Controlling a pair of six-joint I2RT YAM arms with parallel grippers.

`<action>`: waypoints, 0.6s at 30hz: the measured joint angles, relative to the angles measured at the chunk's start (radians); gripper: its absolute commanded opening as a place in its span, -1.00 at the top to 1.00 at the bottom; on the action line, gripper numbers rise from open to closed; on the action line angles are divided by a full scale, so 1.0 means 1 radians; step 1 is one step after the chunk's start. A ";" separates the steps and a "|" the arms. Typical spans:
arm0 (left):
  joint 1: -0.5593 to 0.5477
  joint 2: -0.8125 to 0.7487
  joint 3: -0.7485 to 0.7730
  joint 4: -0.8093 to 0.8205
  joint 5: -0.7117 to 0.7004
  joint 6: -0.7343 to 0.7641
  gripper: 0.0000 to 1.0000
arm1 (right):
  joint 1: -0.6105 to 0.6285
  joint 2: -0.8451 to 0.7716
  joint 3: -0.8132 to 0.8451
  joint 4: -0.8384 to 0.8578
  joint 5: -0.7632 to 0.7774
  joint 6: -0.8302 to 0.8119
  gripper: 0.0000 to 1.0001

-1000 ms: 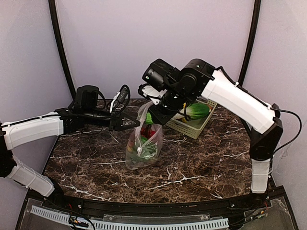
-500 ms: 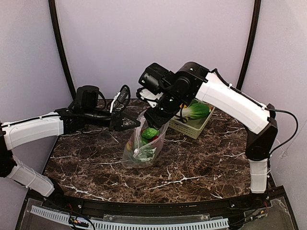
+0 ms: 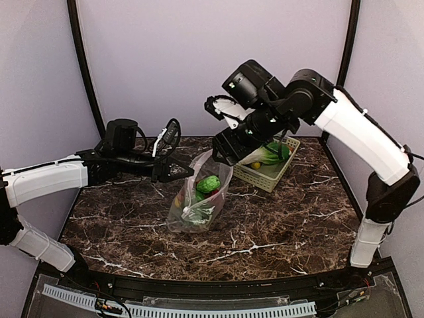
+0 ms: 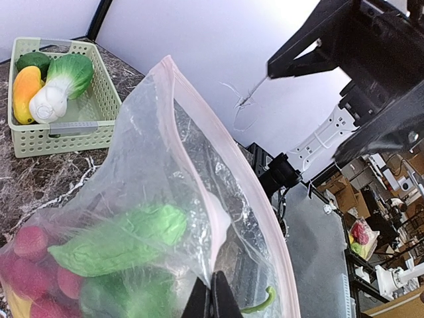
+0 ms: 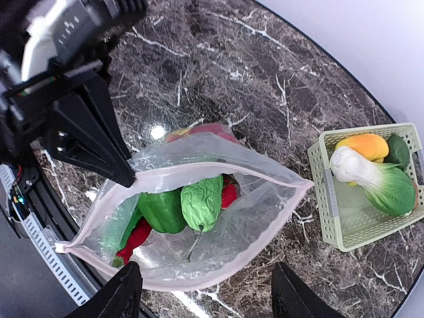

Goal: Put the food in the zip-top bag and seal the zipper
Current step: Place the fake vegetable in the zipper food storage bag, then adjust the zipper food storage bag at the center of the board.

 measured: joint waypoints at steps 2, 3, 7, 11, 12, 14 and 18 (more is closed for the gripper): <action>0.000 0.000 0.000 -0.003 -0.003 0.002 0.99 | -0.002 -0.065 -0.040 0.027 0.003 0.012 -0.25; 0.000 0.000 0.000 -0.003 -0.004 0.002 0.99 | -0.008 -0.099 -0.065 0.043 0.003 0.021 -0.22; 0.000 0.000 0.000 -0.003 -0.004 0.003 0.99 | -0.037 -0.169 -0.147 0.093 0.002 0.052 -0.12; 0.000 0.000 0.000 -0.003 -0.004 0.004 0.99 | -0.076 -0.169 -0.224 0.144 -0.010 0.077 -0.03; 0.000 0.000 0.000 -0.004 -0.005 0.004 0.99 | -0.082 -0.164 -0.238 0.154 -0.016 0.082 -0.01; 0.000 0.000 0.000 -0.004 -0.005 0.004 0.99 | -0.090 -0.153 -0.259 0.175 -0.027 0.087 0.04; 0.000 0.000 0.000 -0.004 -0.006 0.005 0.99 | -0.100 -0.137 -0.273 0.210 -0.050 0.094 0.13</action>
